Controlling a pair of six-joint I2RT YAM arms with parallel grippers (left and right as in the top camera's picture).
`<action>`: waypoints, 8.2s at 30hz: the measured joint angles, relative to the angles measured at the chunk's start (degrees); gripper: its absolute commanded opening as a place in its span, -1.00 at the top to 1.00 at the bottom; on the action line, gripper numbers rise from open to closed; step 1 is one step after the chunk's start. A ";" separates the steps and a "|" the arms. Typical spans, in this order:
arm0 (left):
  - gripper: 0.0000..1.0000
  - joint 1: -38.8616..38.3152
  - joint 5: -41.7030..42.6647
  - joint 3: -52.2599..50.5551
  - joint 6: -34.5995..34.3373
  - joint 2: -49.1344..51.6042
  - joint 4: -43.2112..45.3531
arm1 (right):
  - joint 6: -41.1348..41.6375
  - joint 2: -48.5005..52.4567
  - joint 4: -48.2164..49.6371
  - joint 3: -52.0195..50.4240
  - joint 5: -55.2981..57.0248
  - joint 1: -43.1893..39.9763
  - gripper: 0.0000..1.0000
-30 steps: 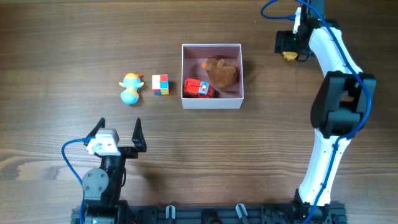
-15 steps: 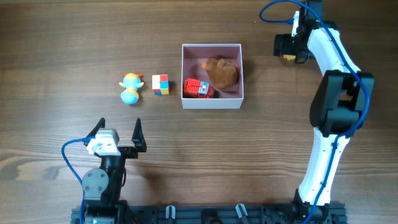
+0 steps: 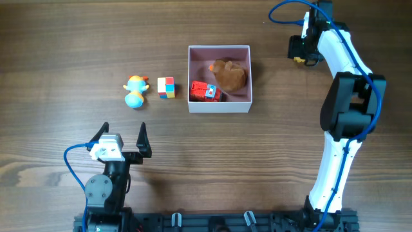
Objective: Pack container
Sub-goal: 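Move the right gripper to the yellow round toy and grasp it, then carry the yellow toy into the box and release it, then withdraw the right gripper to the upper right, then reach the left gripper to the colour cube and grasp it, then lift the cube into the box's left corner and release, then move the left gripper to the duck toy and grasp it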
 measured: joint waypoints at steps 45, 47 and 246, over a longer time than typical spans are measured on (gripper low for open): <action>-0.99 0.00 0.02 0.00 0.00 0.00 -0.02 | -0.04 -5.31 -13.11 10.49 -2.36 35.21 -0.13; -1.00 0.00 0.00 0.00 0.00 0.00 -0.02 | 0.04 -5.01 -11.78 10.49 -2.34 35.21 -0.16; -0.99 6.73 0.33 77.22 0.79 105.15 -42.07 | 8.55 -25.07 -3.89 -17.40 -6.47 -5.53 -0.99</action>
